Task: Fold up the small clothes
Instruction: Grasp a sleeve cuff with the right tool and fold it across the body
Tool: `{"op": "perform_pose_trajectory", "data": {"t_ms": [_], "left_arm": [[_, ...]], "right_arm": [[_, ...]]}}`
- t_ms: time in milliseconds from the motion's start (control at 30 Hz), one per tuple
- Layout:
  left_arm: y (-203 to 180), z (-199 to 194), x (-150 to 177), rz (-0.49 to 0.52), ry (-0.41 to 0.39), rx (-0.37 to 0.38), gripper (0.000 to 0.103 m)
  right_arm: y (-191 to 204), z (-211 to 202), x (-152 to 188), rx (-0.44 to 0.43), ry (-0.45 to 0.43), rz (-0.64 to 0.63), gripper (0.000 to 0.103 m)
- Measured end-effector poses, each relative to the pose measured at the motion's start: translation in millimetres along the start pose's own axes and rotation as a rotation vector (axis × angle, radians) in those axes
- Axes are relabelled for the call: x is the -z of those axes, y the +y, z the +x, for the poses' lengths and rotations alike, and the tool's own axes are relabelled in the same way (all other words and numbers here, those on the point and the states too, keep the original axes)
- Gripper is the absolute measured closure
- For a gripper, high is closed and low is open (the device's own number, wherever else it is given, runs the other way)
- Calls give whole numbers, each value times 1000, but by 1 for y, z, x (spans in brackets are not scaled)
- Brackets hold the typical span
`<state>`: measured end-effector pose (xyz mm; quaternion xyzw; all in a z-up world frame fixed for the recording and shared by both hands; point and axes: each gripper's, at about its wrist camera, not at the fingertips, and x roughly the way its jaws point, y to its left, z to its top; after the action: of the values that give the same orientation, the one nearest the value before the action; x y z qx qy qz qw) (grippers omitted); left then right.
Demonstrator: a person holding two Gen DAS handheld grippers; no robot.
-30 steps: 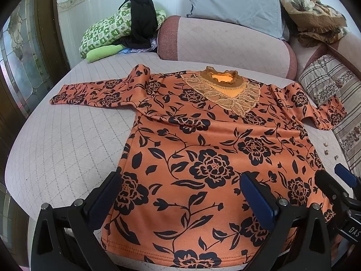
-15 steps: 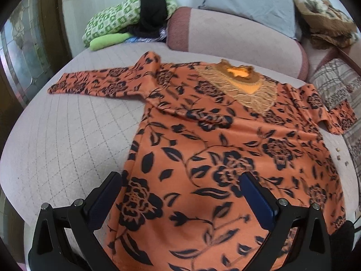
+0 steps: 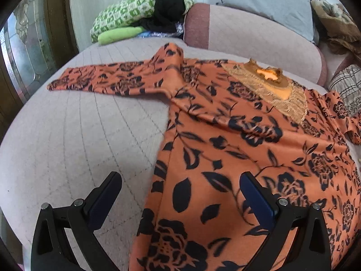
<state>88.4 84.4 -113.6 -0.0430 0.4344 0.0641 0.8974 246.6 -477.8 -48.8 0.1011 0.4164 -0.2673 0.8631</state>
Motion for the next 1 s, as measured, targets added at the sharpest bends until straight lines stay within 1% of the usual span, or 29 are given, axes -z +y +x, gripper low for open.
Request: {"op": "perform_pose_trajectory", "data": {"t_ms": [33, 67, 100, 133, 200, 300, 367, 400, 433, 533, 567, 600, 667, 733, 800, 900, 933, 967, 1000], "left_arm": [[2, 4, 1, -6, 13, 0, 0], [4, 6, 1, -16, 21, 6, 0], [8, 8, 0, -34, 27, 14, 0], [10, 8, 0, -44, 25, 17, 0], [14, 6, -2, -59, 11, 21, 0], [18, 2, -4, -85, -7, 40, 0], [19, -2, -4, -93, -18, 48, 0], [20, -6, -4, -95, -28, 52, 0], [21, -10, -4, -97, -38, 56, 0], [26, -18, -4, -112, -57, 75, 0], [28, -20, -4, -117, -61, 81, 0], [29, -21, -4, -119, -65, 85, 0], [31, -25, -5, -124, -76, 95, 0], [34, -29, -6, -132, -90, 102, 0], [38, -32, -7, -145, -99, 112, 0], [43, -33, -8, -163, -103, 121, 0], [44, -33, -9, -166, -105, 120, 0], [45, -33, -9, -171, -106, 118, 0], [47, -32, -9, -176, -106, 120, 0]], "right_arm": [[-1, 8, -2, 15, 19, 19, 29], [-2, 16, -4, 49, 34, 20, 51], [-1, 20, -6, 73, 44, 13, 84], [-1, 24, -10, 71, 55, 11, 89], [1, 19, -19, 47, 42, -6, 90], [19, -21, -35, 6, -51, -77, 91], [32, -61, -50, -41, -130, -106, 91], [43, -91, -60, -81, -186, -118, 91], [51, -110, -65, -104, -221, -126, 91], [97, -188, -76, -225, -335, -182, 91], [113, -205, -76, -257, -357, -201, 91], [132, -229, -73, -310, -379, -225, 91], [167, -262, -61, -412, -403, -243, 91], [209, -292, -37, -533, -409, -278, 91], [250, -302, -12, -636, -400, -315, 91], [312, -301, 43, -780, -333, -324, 91], [336, -294, 65, -826, -289, -342, 91], [354, -291, 87, -857, -249, -360, 88], [372, -278, 105, -886, -202, -372, 88]]}}
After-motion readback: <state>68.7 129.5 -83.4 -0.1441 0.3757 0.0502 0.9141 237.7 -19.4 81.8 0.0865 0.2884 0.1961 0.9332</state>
